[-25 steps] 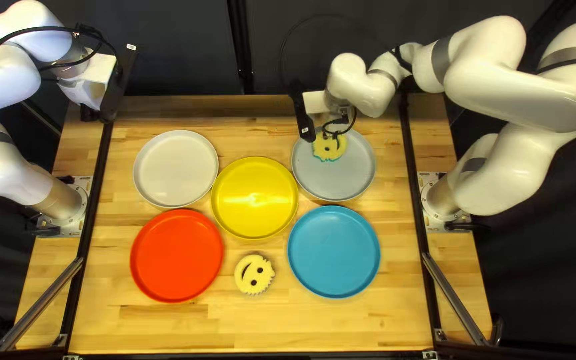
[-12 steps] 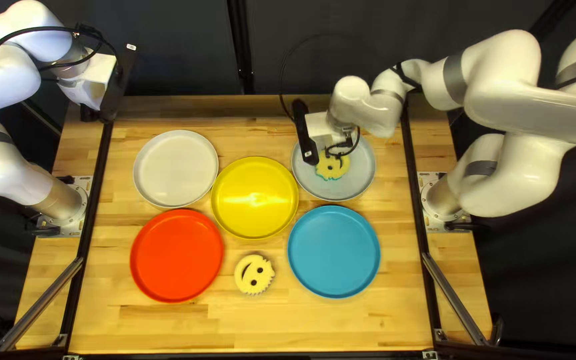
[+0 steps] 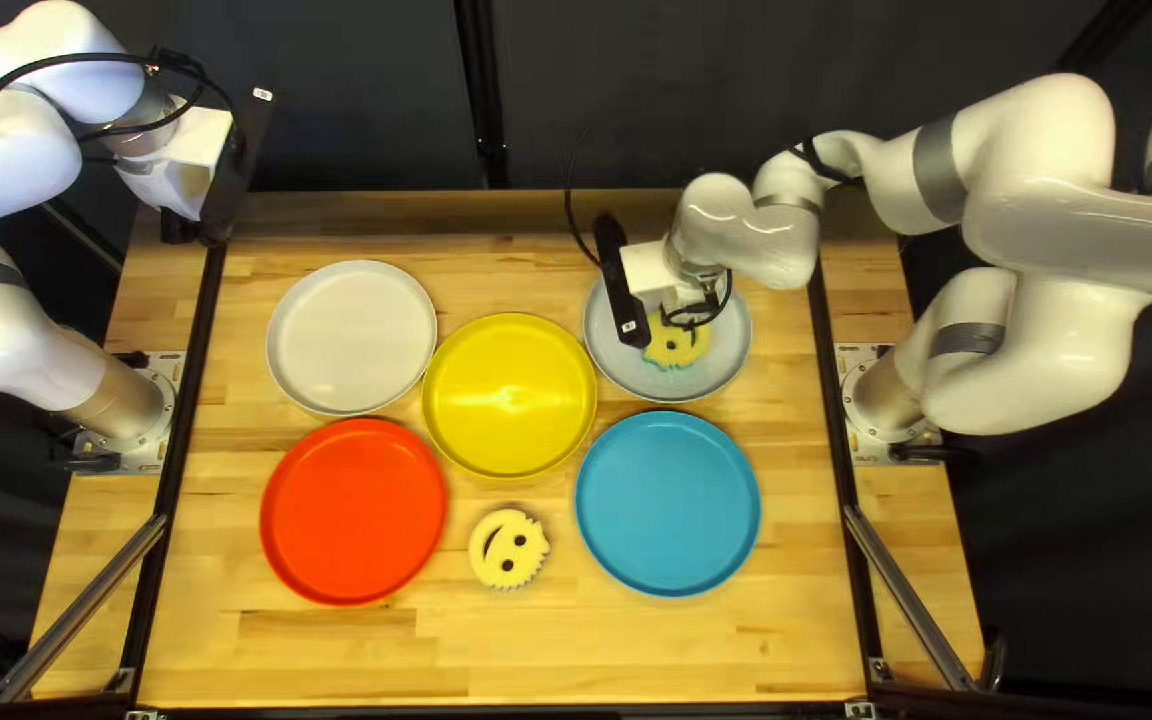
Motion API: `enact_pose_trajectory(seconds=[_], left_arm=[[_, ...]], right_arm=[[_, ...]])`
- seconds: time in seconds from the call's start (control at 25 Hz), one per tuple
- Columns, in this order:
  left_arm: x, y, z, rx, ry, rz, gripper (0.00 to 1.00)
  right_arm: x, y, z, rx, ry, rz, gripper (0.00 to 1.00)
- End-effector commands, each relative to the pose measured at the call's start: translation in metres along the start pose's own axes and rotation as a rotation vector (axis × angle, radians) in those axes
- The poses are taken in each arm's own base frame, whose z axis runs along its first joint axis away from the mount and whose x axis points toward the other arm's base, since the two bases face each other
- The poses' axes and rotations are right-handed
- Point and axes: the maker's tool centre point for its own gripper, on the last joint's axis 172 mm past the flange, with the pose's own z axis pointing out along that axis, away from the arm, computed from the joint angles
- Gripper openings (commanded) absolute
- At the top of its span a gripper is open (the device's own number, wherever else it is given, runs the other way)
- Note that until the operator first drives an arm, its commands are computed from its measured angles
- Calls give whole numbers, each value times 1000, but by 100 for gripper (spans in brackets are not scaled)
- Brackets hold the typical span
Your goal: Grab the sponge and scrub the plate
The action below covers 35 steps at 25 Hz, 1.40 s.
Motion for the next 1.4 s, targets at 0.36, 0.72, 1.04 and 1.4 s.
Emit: enact_pose_trajectory(seconds=[0.36, 0.72, 1.04, 1.4], left_arm=[[0, 0, 0, 0, 0, 0, 100], [0, 0, 0, 0, 0, 0, 100], [0, 0, 0, 0, 0, 0, 100], [0, 0, 0, 0, 0, 0, 100]], right_arm=[[-13, 18, -6, -23, 33, 11, 0], [-25, -32, -7, -38, 19, -17, 0], [-31, -54, -6, -57, -2, -45, 0], [-19, 0, -3, -60, 13, -24, 0]])
